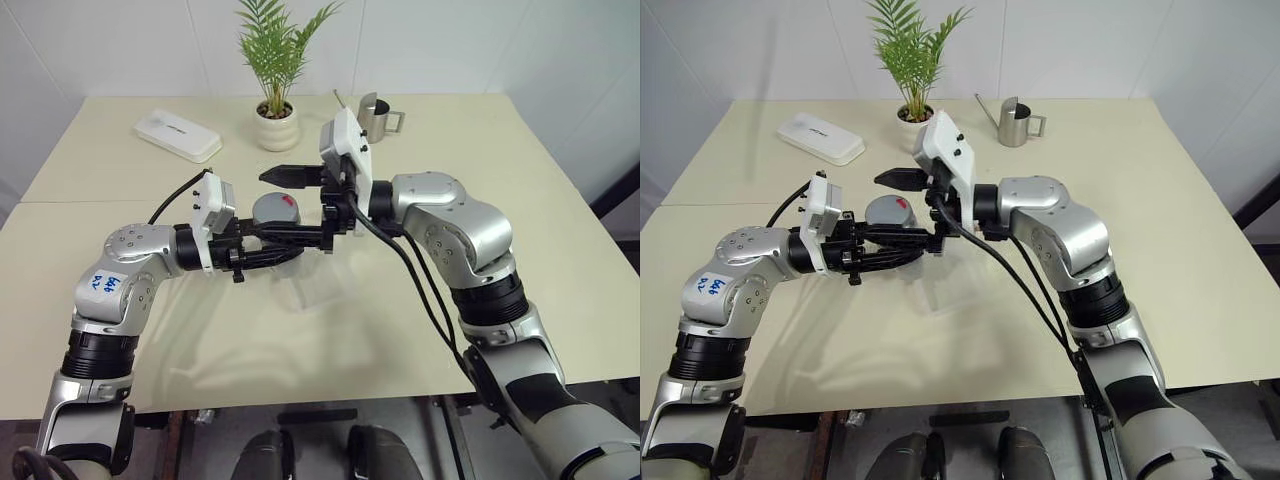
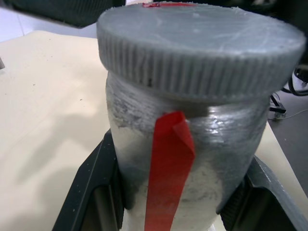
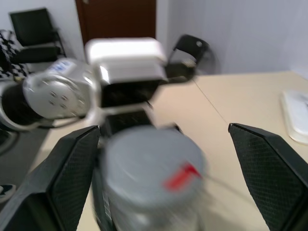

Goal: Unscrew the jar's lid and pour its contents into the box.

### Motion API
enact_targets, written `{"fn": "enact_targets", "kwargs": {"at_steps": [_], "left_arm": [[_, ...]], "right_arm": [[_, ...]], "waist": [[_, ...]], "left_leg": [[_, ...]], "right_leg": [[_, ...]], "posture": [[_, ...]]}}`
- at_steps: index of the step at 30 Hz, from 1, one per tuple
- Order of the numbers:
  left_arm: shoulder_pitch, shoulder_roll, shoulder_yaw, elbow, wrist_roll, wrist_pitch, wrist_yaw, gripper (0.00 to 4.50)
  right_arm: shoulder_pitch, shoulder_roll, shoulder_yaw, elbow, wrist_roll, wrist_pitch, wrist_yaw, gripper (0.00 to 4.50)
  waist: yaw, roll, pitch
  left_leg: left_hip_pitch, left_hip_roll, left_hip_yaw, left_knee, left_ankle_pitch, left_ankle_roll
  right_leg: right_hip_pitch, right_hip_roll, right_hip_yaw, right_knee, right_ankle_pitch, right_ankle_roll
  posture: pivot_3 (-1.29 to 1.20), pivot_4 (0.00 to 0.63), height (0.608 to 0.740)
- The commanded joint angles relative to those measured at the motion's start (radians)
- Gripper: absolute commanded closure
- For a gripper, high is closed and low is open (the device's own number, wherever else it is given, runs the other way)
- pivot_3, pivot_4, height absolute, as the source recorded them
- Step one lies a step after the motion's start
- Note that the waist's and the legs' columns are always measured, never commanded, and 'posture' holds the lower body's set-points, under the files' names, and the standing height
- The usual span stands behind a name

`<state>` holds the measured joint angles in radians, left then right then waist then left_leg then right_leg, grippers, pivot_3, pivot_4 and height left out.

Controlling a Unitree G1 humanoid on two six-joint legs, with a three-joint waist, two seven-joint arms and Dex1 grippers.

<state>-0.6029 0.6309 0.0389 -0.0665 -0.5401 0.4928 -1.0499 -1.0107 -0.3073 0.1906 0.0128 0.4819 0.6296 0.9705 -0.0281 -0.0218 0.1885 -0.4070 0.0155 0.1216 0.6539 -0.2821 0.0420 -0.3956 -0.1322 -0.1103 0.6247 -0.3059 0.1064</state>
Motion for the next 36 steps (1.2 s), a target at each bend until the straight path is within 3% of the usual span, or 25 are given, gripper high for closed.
{"fn": "enact_targets", "kwargs": {"at_steps": [1,26,30,36], "left_arm": [[-0.011,-0.004,0.018,-0.036,-0.009,-0.020,0.004,2.53],[0.010,0.014,0.037,-0.042,-0.015,-0.030,0.014,2.53],[0.009,0.020,0.037,-0.040,-0.014,-0.028,0.013,2.53],[0.000,0.014,0.029,-0.034,-0.010,-0.026,0.009,2.53]], "right_arm": [[-0.016,-0.025,-0.036,0.003,-0.007,-0.033,0.015,0.03],[0.028,-0.198,-0.127,0.008,0.097,-0.005,0.194,0.03],[0.019,-0.181,-0.124,-0.027,0.150,0.032,0.218,0.03],[-0.033,-0.092,-0.050,-0.024,0.081,0.032,0.121,0.03]], "waist": [[0.000,0.000,0.000],[0.000,0.000,0.000],[0.000,0.000,0.000],[-0.001,0.000,0.000]], "left_leg": [[0.000,0.000,0.000,0.000,0.000,0.000],[0.000,0.001,0.001,0.000,0.000,0.000],[0.000,0.001,0.001,0.000,0.000,0.000],[0.000,0.001,0.001,0.001,0.000,0.000]], "right_leg": [[0.000,0.000,0.000,0.000,0.000,0.000],[0.000,0.000,0.000,-0.001,0.000,0.000],[0.000,-0.001,0.000,-0.001,0.000,0.000],[0.000,-0.001,0.000,0.000,0.000,0.000]], "posture": [[0.00,0.150,0.740],[0.00,0.150,0.740],[0.00,0.150,0.740],[0.00,0.150,0.740]]}}
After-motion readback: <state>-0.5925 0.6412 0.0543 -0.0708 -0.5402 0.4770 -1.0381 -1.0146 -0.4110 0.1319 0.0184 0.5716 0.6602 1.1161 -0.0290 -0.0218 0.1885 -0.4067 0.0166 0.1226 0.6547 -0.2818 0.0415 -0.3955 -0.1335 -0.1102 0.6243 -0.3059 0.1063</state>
